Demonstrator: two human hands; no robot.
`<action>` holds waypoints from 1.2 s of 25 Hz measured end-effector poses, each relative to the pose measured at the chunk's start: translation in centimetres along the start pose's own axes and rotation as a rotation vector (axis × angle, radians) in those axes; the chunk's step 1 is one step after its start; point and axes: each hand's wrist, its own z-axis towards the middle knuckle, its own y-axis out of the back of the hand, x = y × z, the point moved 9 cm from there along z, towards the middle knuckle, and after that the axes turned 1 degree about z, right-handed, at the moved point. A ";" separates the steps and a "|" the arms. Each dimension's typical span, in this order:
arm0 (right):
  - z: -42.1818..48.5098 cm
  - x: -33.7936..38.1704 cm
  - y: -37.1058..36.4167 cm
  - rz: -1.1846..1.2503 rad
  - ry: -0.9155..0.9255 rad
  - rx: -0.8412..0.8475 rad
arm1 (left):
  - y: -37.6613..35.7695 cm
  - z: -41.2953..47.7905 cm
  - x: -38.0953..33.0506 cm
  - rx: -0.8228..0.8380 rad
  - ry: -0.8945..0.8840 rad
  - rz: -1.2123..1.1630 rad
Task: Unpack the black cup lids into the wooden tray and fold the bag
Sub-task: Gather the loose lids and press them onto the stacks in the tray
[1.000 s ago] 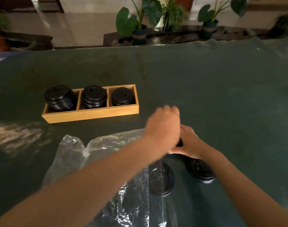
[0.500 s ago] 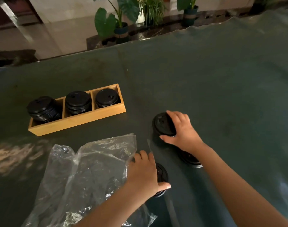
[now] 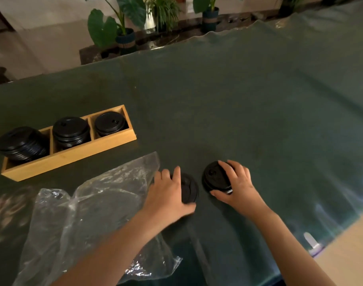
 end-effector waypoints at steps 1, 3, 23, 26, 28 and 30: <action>0.0 -0.2 0.0 0.025 -0.011 -0.008 | 0.9 1.1 -0.7 -0.056 -0.014 -0.096; -0.2 -0.5 0.0 0.085 -0.024 -0.009 | 2.4 3.2 -3.0 -0.149 -0.067 -0.295; -2.3 -2.8 2.2 0.171 -0.074 -0.041 | -5.0 5.9 -7.6 0.181 -0.188 -0.449; -2.3 -3.1 2.3 0.185 -0.076 -0.071 | -5.0 5.4 -7.2 0.149 -0.242 -0.375; -2.5 -3.3 2.1 0.178 -0.077 -0.051 | -4.9 4.7 -7.4 0.061 -0.301 -0.233; -2.8 -3.5 1.6 0.225 -0.096 0.019 | -4.8 4.2 -7.6 -0.009 -0.333 -0.154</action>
